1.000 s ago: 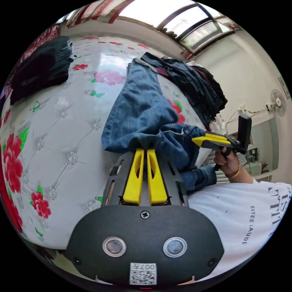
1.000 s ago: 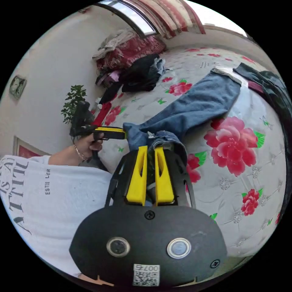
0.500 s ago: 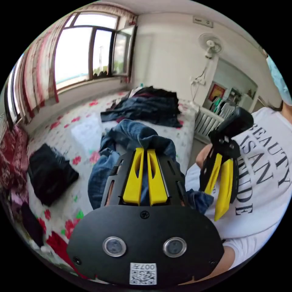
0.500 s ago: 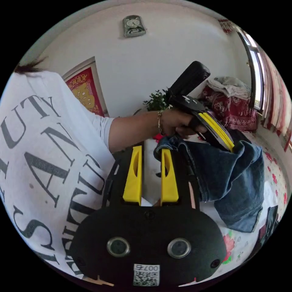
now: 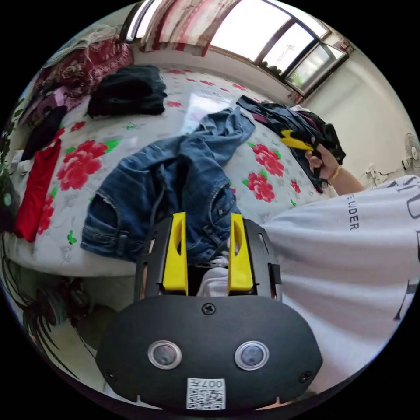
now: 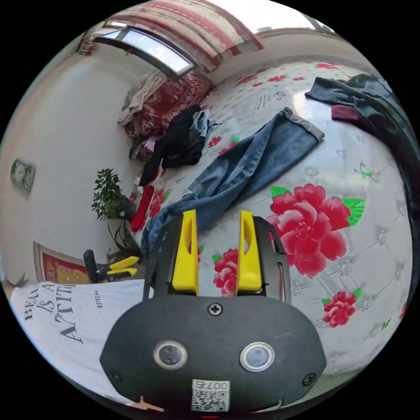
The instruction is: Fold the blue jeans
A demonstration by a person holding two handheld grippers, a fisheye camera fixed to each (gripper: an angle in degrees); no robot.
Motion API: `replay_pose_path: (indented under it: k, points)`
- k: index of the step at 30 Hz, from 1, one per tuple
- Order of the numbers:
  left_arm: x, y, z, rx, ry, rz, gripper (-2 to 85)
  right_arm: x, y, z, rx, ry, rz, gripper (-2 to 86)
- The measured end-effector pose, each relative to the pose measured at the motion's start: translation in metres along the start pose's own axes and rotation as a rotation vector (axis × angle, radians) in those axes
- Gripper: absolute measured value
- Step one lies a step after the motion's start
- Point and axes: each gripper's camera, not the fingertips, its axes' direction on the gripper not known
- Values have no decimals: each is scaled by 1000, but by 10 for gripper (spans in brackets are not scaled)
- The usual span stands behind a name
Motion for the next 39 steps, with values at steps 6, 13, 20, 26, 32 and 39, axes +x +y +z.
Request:
replay_pose_path:
  k: [6,13,20,26,32,39]
  points:
    - [33,-49,95,-329,-177,130,98,45,-86,56,-31,-2,180,103]
    - [27,-33,18,-210,-88,114,13,66,-147,107,-76,74,238,86]
    - [-28,25,-92,-13,-147,-169,-2,92,-160,121,-111,-129,235,6]
    - [-50,-47,-155,260,-278,-208,-4,49,-178,2,212,-447,23,-2]
    - [39,-90,-235,391,-511,244,2,-14,-90,-167,502,-333,-354,-1]
    - [23,-57,-137,102,-199,168,56,88,100,-126,213,61,132,32]
